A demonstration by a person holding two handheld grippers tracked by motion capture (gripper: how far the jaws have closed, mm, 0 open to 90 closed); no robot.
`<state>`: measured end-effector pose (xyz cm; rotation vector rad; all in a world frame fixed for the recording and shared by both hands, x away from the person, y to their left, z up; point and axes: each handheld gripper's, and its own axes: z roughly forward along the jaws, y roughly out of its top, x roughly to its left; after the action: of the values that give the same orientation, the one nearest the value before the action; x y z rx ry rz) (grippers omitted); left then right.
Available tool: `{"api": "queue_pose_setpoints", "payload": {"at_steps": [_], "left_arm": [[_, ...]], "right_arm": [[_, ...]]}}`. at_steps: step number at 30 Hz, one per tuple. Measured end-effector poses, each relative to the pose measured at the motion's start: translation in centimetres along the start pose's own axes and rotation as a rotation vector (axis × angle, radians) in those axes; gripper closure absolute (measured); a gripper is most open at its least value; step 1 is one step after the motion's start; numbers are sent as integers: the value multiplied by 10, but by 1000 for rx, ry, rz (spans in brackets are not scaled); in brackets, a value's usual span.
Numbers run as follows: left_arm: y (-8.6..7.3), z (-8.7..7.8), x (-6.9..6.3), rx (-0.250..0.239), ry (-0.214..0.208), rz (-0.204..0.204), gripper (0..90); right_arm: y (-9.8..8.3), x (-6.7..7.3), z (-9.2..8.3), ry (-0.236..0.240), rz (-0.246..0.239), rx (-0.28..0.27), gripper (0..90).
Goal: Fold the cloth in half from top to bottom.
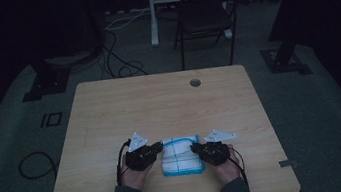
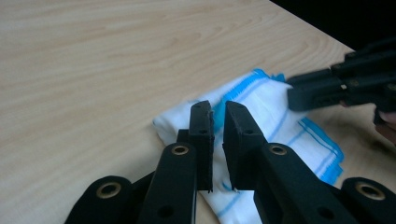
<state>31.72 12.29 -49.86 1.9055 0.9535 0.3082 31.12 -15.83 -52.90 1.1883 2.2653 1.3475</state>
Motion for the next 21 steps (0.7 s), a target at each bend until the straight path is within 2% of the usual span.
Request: {"api": "queue_pose_setpoints", "payload": {"at_steps": [3, 7, 8, 11, 14, 21], "left_arm": [[10, 5, 4, -10, 9, 5, 825], [18, 14, 10, 6, 16, 4, 825], [22, 25, 15, 39, 10, -3, 824], [21, 33, 18, 64, 4, -8, 825], [17, 43, 19, 115, -18, -19, 824], [7, 43, 13, 135, -48, -24, 825]], "right_arm": [[0, 1, 0, 0, -1, -2, 805], [-1, 1, 0, 2, -1, -1, 805], [-2, 1, -1, 4, -4, -1, 804], [-2, 1, -1, 5, -3, 1, 804], [-2, 1, -1, 6, -5, 1, 804], [-2, 1, -2, 7, -11, 7, 774]]}}
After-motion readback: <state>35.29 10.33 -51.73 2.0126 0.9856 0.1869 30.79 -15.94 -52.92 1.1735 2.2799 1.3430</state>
